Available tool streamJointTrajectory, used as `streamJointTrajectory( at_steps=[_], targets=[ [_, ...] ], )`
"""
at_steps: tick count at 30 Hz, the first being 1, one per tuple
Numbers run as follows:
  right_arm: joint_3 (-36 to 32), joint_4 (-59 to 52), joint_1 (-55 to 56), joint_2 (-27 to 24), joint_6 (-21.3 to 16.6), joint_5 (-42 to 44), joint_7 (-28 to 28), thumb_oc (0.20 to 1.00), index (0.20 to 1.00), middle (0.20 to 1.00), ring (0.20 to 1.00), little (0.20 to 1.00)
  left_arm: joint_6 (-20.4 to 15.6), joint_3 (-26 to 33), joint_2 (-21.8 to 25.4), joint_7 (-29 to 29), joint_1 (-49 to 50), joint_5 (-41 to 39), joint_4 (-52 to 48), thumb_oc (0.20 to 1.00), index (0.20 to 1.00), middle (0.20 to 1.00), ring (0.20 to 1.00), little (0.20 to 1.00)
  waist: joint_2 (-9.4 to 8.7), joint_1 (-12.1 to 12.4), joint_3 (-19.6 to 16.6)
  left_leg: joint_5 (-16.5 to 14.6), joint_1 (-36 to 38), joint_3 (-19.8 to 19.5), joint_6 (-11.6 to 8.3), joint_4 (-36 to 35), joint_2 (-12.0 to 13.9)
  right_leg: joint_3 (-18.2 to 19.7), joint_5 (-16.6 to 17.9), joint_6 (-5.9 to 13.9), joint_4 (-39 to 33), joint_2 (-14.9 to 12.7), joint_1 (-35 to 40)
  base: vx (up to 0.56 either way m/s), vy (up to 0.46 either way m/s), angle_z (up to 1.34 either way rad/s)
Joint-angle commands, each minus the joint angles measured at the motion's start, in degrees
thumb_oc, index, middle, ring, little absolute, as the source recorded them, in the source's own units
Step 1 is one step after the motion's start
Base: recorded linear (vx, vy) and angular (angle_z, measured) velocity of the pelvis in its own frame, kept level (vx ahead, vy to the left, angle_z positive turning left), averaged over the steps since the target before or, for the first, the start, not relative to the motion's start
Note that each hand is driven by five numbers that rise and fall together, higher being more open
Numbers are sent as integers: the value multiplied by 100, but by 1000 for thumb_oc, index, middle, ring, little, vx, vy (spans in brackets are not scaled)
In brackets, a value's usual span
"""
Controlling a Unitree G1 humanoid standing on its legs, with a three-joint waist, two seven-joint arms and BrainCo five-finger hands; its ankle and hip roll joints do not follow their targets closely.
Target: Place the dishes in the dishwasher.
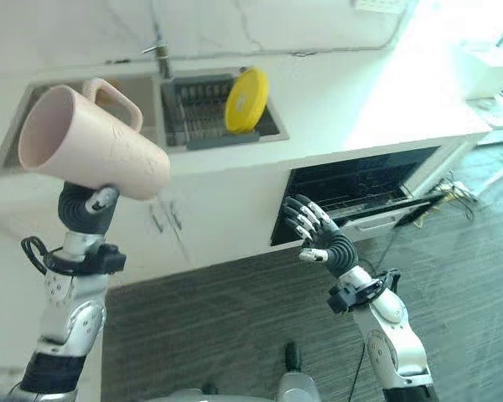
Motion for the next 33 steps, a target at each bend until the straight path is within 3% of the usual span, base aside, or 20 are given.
streamJointTrajectory(
  at_steps=[1, 3, 4, 5, 6, 7, 8, 9, 11, 13, 20, 24, 29, 33],
  targets=[
    [-219, -392, -340, -267, 86, 389, 33, 1000, 1000, 1000, 1000, 1000, -414, 89, 189, 257, 11, 281, -784, 200, 200, 200, 200, 200, 135, 38, -450, 918, 719, -14, -99, -2152, 861, -144, -1894, 1470, -2, -225, 257, 93, -610, 19],
    [-214, -398, -473, -334, 241, 418, -74, 1000, 1000, 1000, 1000, 1000, -407, 87, 161, 258, 68, 109, -802, 200, 200, 200, 200, 200, 140, 88, -472, 1200, 694, 124, -258, -2151, 1168, -232, -1975, 1359, -2, -45, 290, 43, -582, 4],
    [-228, -362, -524, -351, 279, 441, -115, 1000, 1000, 1000, 1000, 1000, -465, 5, 121, 226, 40, 99, -780, 200, 200, 200, 200, 200, 133, 98, -447, 1563, 566, 384, -346, -1903, 1347, -383, -2041, 1244, -2, 91, 354, -64, -593, 14],
    [-284, -300, -515, -438, 196, 408, -277, 1000, 1000, 1000, 1000, 1000, -580, -168, 71, 167, -117, 219, -676, 200, 200, 200, 200, 200, 82, 5, -381, 1545, 354, 945, -363, -1274, 1345, -777, -2100, 1135, -2, 142, 477, -145, -543, 85],
    [-324, -236, -598, -554, 118, 442, -351, 1000, 1000, 1000, 1000, 1000, -634, -190, 15, 207, -160, 292, -671, 200, 200, 200, 200, 200, 67, 67, -329, 1014, 69, 580, -148, -864, 479, -708, -2108, 1102, -2, 186, 485, -160, -346, 88],
    [-279, -177, -702, -557, 91, 436, -415, 1000, 1000, 1000, 1000, 1000, -646, -143, -5, 223, -132, 319, -704, 200, 200, 200, 200, 200, 110, 128, -320, 925, -91, 487, -100, -890, 90, -636, -2114, 1126, -2, 239, 470, -113, -100, 84],
    [-262, -156, -746, -550, 98, 435, -424, 1000, 1000, 1000, 1000, 1000, -651, -106, -3, 204, -105, 308, -710, 200, 200, 200, 200, 200, 141, 118, -322, 880, -80, 581, -66, -998, 49, -642, -2122, 1132, -2, 267, 459, -36, 25, 13],
    [-225, -90, -770, -481, 15, 323, -473, 1000, 1000, 1000, 1000, 1000, -685, -33, -5, 93, -39, 272, -678, 200, 200, 200, 200, 200, 224, 48, -363, 844, 242, 903, 49, -1469, 93, -688, -2119, 1130, -2, 303, 422, -17, 59, -21],
    [-59, -36, -724, -317, -128, 119, -517, 1000, 1000, 1000, 1000, 1000, -637, -117, -12, 210, -120, 371, -622, 200, 200, 200, 200, 200, 278, 38, -426, 857, 457, 632, 114, -1810, 37, -598, -2089, 1131, -2, 309, 380, -32, 74, -19],
    [-40, -94, -731, -318, -137, 115, -643, 1000, 1000, 1000, 1000, 1000, -568, -173, 17, 361, -247, 484, -579, 200, 200, 200, 200, 200, 315, -18, -487, 924, 623, 604, 170, -2110, 2, -563, -1997, 1192, -2, 286, 306, -65, 90, -14],
    [-56, -155, -699, -107, -68, 37, -697, 1000, 1000, 1000, 1000, 1000, -570, -76, 58, 285, -198, 491, -650, 200, 200, 200, 200, 200, 366, -67, -512, 610, 797, 617, 310, -2152, -115, -635, -1910, 1361, -2, 130, 208, -48, 92, 5],
    [-178, -282, -648, -100, -141, -3, -784, 1000, 1000, 1000, 1000, 1000, -591, -25, 39, 131, -91, 415, -810, 200, 200, 200, 200, 200, 314, -71, -440, 510, 840, 645, 383, -2152, -237, -637, -1752, 1468, -2, 28, 19, -5, 116, 3],
    [-267, -470, -606, -76, -207, 110, -745, 1000, 1000, 1000, 1000, 1000, -641, -67, 89, 181, -67, 691, -962, 200, 200, 200, 200, 200, 224, -102, -378, 498, 816, 595, 402, -2152, -185, -517, -1634, 1527, -2, 49, -133, -60, 13, -7],
    [-190, -545, -726, -84, -396, 237, -643, 1000, 1000, 1000, 1000, 1000, -679, -348, 121, 310, -477, 1139, -938, 200, 200, 200, 200, 200, 141, -49, -322, 660, 702, 578, 419, -2152, 32, -587, -1531, 1502, 238, -301, 97, -224, -198, -3]
  ],
)
